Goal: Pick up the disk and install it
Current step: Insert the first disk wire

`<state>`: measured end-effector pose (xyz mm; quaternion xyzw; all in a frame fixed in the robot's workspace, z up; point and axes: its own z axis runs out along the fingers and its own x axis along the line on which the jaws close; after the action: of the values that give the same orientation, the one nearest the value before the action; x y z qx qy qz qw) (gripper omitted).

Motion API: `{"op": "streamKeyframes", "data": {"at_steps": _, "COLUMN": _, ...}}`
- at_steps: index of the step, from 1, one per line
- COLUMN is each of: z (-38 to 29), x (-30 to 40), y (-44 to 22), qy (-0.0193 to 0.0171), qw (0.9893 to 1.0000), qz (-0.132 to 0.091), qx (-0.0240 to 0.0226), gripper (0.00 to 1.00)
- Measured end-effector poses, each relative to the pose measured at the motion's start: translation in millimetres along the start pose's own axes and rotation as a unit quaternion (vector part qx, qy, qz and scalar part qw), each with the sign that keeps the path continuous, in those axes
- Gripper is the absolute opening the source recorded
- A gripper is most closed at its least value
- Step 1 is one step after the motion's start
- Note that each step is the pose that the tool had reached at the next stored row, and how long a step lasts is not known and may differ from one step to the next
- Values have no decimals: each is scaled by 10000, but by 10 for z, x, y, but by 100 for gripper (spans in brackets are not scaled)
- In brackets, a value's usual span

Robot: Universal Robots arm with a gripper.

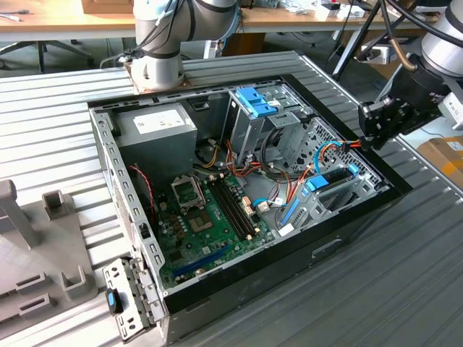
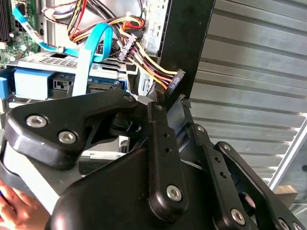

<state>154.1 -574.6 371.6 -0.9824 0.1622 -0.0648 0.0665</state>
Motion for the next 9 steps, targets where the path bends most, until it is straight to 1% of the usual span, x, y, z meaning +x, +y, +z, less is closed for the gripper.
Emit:
{"op": "streamKeyframes", "data": {"at_steps": 3, "z": 16, "x": -10, "y": -21, "qy": 12, "qw": 10000, "qz": 78, "qx": -9, "gripper": 29}}
{"op": "streamKeyframes", "data": {"at_steps": 6, "z": 24, "x": -15, "y": -65, "qy": 16, "qw": 9999, "qz": 103, "qx": -12, "gripper": 29}}
{"op": "streamKeyframes", "data": {"at_steps": 9, "z": 33, "x": 34, "y": -83, "qy": 16, "qw": 9999, "qz": 105, "qx": -12, "gripper": 29}}
